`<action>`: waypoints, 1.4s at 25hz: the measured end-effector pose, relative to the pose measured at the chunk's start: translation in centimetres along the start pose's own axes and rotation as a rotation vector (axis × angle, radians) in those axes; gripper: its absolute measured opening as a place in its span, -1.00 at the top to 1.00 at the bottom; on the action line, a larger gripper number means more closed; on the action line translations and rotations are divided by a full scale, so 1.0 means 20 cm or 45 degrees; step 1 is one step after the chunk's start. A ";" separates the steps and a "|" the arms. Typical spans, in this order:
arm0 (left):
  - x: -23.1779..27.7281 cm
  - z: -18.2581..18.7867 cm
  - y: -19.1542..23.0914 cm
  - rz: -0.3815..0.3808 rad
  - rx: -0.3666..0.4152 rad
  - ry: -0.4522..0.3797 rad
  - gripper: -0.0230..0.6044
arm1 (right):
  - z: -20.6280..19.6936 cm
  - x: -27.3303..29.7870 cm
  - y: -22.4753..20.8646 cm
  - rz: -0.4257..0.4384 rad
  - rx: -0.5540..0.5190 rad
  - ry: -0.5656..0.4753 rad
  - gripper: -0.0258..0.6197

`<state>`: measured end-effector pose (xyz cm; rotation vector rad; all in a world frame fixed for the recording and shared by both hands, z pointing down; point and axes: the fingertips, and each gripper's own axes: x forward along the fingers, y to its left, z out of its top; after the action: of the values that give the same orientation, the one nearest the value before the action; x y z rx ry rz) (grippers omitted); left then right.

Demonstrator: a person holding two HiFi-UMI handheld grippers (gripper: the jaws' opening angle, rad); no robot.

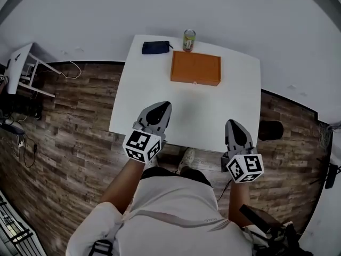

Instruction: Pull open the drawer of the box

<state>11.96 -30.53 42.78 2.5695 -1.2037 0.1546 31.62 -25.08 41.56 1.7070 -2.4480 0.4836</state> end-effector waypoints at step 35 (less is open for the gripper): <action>1.17 -0.86 0.24 0.132 -0.144 0.524 0.44 | -0.60 0.05 -0.37 -0.086 0.193 0.316 0.92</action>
<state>23.84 -45.28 65.30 2.2317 -1.1462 0.5879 37.19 -24.49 54.61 1.6624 -2.2224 0.8370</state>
